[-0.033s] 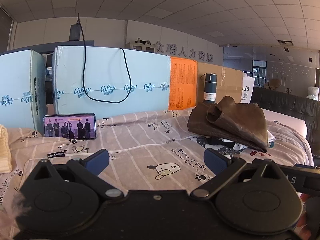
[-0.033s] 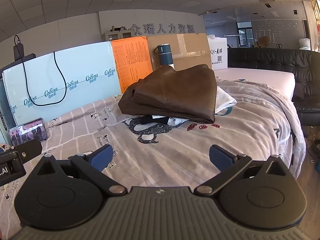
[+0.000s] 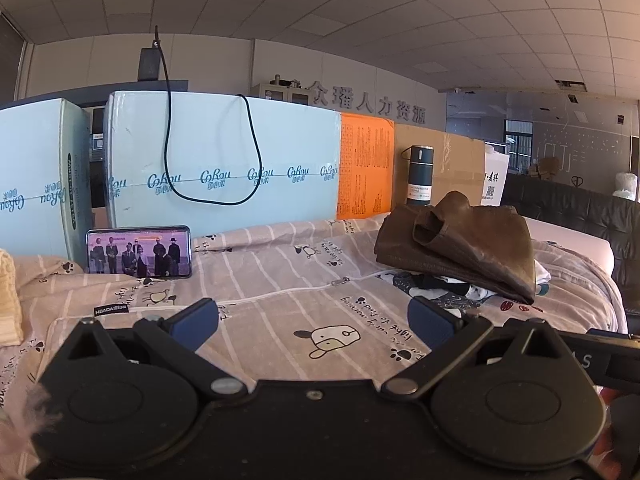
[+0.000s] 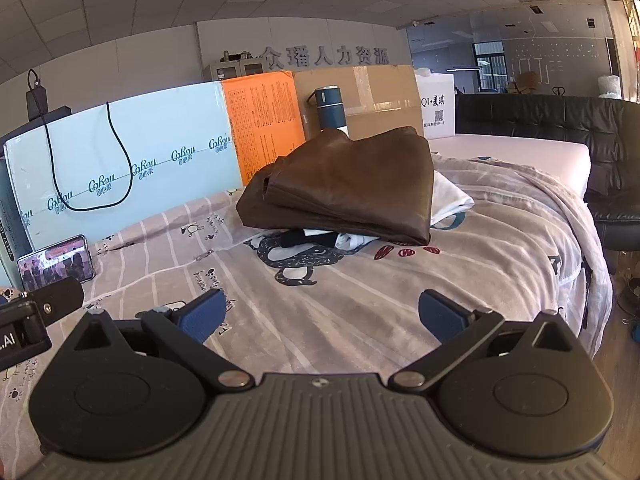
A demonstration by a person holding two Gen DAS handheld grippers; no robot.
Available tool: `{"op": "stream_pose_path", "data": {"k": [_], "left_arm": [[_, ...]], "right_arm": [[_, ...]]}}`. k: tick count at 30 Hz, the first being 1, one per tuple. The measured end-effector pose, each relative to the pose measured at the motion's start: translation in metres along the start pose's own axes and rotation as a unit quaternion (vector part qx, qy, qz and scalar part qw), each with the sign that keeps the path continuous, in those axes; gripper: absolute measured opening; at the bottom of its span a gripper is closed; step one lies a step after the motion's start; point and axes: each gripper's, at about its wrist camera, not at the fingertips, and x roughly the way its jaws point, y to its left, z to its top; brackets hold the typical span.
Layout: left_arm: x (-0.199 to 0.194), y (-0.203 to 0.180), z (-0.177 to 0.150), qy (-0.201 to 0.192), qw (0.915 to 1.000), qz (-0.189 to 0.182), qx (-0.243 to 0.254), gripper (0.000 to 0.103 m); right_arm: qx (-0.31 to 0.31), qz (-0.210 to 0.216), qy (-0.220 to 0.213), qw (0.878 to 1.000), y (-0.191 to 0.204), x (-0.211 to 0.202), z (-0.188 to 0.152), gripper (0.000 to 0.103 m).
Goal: Fold clothes
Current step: 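Move both grippers toward the folded brown leather jacket on the bed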
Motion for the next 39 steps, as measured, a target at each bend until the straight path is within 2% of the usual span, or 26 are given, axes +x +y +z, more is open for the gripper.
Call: {"op": "stream_pose_path", "data": {"k": [2, 7, 12, 18, 23, 26, 39], "left_arm": [[0.0, -0.001, 0.001, 0.011, 0.9999, 0.001, -0.003, 0.103], [0.006, -0.005, -0.002, 0.012, 0.9999, 0.0, -0.002, 0.103], [0.014, -0.005, -0.003, 0.018, 0.9998, 0.0, -0.002, 0.103], [0.018, -0.007, -0.006, 0.023, 0.9997, 0.005, 0.002, 0.103], [0.017, -0.01, -0.007, 0.02, 0.9996, 0.015, 0.013, 0.103], [0.018, -0.011, -0.007, 0.022, 0.9995, 0.017, 0.016, 0.103], [0.029, -0.023, -0.004, 0.035, 0.999, 0.012, 0.026, 0.103]], "right_arm": [[0.0, 0.0, 0.0, 1.0, 0.002, -0.002, 0.0, 0.103], [-0.002, -0.009, 0.021, 1.0, 0.004, 0.004, 0.001, 0.103], [0.005, -0.007, 0.022, 1.0, -0.002, 0.013, 0.0, 0.103], [0.005, 0.011, 0.027, 1.0, -0.003, 0.015, -0.001, 0.103], [0.048, 0.04, 0.059, 0.996, -0.009, 0.022, -0.003, 0.103], [0.052, 0.048, 0.065, 0.995, -0.01, 0.024, -0.006, 0.103], [0.056, 0.057, 0.06, 0.995, -0.018, 0.03, 0.0, 0.103]]}}
